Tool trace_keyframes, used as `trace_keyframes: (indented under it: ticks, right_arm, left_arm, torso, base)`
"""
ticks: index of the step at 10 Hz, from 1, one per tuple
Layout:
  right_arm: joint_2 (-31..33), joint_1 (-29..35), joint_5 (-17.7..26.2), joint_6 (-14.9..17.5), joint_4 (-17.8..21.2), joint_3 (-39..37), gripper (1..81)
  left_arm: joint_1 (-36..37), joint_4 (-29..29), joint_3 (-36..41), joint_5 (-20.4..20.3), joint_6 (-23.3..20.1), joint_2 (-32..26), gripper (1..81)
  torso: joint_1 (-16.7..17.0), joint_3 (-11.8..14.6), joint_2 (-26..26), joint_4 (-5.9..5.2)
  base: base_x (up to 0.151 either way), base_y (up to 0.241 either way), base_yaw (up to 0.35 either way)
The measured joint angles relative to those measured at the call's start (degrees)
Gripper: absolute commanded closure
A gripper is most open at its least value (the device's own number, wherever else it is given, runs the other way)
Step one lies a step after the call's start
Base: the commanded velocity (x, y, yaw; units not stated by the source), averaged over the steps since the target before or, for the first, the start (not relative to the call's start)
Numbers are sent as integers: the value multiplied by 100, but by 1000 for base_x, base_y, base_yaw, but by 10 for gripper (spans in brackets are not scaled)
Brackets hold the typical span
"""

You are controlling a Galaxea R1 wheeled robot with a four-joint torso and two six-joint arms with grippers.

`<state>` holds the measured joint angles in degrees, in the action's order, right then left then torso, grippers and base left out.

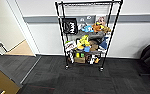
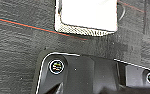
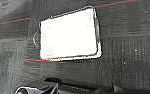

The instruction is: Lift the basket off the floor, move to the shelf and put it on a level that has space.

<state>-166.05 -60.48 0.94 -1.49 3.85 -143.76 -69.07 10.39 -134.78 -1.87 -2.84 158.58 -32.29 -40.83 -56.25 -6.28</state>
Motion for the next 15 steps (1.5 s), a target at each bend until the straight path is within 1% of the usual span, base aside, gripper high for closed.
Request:
trace_keyframes:
  ticks: [1,2,4,5,7,11,15]
  right_arm:
    - [-2,30,11,0,0,5,10]
    - [4,52,55,0,0,5,10]
    - [50,76,66,0,26,5,10]
    - [76,63,68,0,55,2,10]
    - [98,63,66,0,80,2,10]
    - [94,76,85,-2,94,2,10]
    - [76,364,263,-2,184,5,10]
  left_arm:
    - [44,46,0,5,26,0,10]
    - [78,110,-6,7,41,-6,10]
    - [174,358,-9,-2,59,-74,10]
    - [177,499,-76,7,59,-99,10]
    - [271,599,-232,38,61,-99,10]
    - [568,614,-260,102,61,-89,10]
    - [649,614,-295,246,63,5,10]
  torso:
    - [-140,-195,-210,-22]
    - [-231,-282,-328,-26]
    - [-428,-367,-645,-29]
    - [-544,-372,-830,-29]
    - [-795,-374,-1228,-29]
    - [-1290,-376,-2013,-29]
    - [-1784,-376,-2798,-31]
  base:
    - [0,0,0]
    - [0,0,0]
    - [0,0,0]
    - [0,0,0]
    - [0,0,0]
    - [0,0,0]
    - [0,0,0]
